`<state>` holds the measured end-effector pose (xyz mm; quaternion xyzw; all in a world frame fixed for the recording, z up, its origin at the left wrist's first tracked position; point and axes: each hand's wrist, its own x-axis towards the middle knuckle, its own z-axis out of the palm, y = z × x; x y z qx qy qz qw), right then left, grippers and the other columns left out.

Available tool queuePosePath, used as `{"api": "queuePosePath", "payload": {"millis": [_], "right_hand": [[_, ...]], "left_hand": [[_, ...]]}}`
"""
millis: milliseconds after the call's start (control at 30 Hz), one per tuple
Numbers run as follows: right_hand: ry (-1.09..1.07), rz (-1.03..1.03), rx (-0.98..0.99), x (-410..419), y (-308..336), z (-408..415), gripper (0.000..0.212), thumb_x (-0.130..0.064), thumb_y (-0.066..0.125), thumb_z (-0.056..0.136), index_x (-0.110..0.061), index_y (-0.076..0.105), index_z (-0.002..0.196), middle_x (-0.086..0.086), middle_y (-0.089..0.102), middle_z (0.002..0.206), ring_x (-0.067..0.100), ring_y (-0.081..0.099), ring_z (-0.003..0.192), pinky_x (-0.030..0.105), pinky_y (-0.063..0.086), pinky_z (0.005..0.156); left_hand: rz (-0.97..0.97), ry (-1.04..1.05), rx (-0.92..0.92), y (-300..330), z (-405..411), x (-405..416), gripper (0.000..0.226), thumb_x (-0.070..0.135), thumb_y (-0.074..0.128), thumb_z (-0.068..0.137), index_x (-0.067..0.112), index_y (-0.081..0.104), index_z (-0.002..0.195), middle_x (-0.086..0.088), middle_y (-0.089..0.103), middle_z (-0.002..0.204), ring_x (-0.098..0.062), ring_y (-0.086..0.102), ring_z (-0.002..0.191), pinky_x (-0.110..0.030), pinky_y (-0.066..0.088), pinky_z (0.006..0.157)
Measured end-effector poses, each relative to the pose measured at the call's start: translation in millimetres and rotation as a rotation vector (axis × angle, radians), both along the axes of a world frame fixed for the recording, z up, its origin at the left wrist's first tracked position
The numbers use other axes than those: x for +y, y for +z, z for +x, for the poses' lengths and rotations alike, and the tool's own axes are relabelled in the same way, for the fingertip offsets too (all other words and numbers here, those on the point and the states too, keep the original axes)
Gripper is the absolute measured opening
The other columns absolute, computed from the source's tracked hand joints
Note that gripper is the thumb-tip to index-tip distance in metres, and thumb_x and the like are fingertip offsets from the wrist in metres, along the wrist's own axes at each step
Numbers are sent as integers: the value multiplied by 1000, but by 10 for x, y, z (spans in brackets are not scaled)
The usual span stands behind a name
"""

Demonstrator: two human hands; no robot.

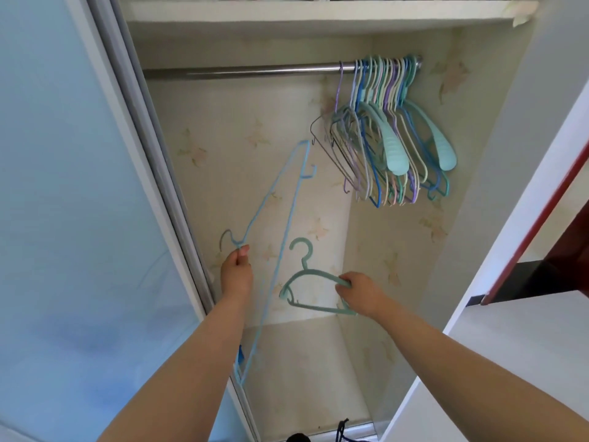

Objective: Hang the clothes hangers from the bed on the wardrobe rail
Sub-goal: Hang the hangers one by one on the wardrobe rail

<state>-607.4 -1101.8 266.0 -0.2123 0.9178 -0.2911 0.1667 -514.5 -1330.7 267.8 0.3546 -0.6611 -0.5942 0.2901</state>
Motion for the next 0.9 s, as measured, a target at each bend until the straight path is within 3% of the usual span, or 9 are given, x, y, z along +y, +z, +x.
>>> {"api": "queuePosePath", "payload": {"millis": [67, 300, 433, 500, 567, 633, 700, 767, 900], "right_hand": [[-77, -90, 63, -113, 246, 3, 26, -25, 52, 92, -15, 64, 112, 7, 67, 98, 26, 62, 94, 24, 40, 71], [-204, -381, 107, -443, 840, -17, 23, -26, 55, 90, -18, 66, 109, 2, 63, 91, 19, 56, 81, 24, 40, 69], [-208, -394, 28, -540, 962, -61, 24, -15, 51, 90, -1, 67, 98, 5, 52, 64, 24, 49, 58, 28, 40, 55], [-211, -354, -36, -546, 953, -91, 25, -11, 50, 88, 8, 65, 92, 7, 42, 56, 22, 38, 48, 27, 34, 47], [-214, -321, -74, -538, 951, -74, 18, -10, 50, 89, 2, 60, 80, 5, 35, 54, 20, 32, 47, 27, 29, 46], [-216, -319, -56, -533, 959, -55, 21, -12, 48, 89, -7, 46, 69, 4, 31, 53, 20, 30, 46, 26, 27, 47], [-210, -339, 9, -548, 997, -55, 27, -13, 45, 89, -12, 40, 63, 7, 34, 55, 22, 34, 47, 26, 30, 50], [-187, -384, 82, -579, 1073, -59, 18, -12, 43, 89, -9, 54, 75, 12, 46, 65, 26, 42, 53, 28, 36, 54], [-97, -456, 242, -640, 1256, -36, 18, -13, 40, 94, -7, 57, 98, 6, 54, 73, 28, 51, 69, 28, 39, 53]], "left_hand": [[11, 68, 17, 33, 9, 5, 31, 20, 38, 103, 14, 64, 118, -20, 61, 122, -34, 56, 113, -37, 45, 94], [-72, 190, 46, 215, -45, 34, 25, 14, 33, 100, 18, 57, 95, -7, 59, 92, -31, 57, 89, -32, 40, 72], [-128, 235, 194, 400, -108, 129, 19, 15, 37, 101, 13, 53, 90, 3, 51, 73, -21, 46, 69, -27, 35, 62], [-130, 247, 235, 485, -109, 174, 19, 16, 38, 101, 10, 51, 90, 6, 47, 70, -13, 41, 63, -15, 32, 55], [-129, 239, 246, 521, -112, 188, 20, 17, 37, 102, 10, 51, 91, 7, 46, 71, -11, 41, 63, -14, 31, 54], [-124, 230, 241, 535, -116, 192, 19, 17, 37, 102, 11, 53, 93, 5, 51, 76, -16, 45, 68, -25, 35, 61], [-130, 245, 227, 547, -129, 187, 21, 14, 36, 101, 11, 57, 101, -3, 60, 93, -22, 53, 81, -26, 35, 69], [-139, 266, 192, 563, -145, 173, 27, 11, 33, 101, 9, 57, 113, -7, 62, 109, -24, 55, 93, -24, 35, 74], [-52, 171, 61, 559, -238, 136, 33, 11, 28, 102, 14, 49, 128, -19, 58, 99, -32, 53, 84, -33, 39, 71]]}}
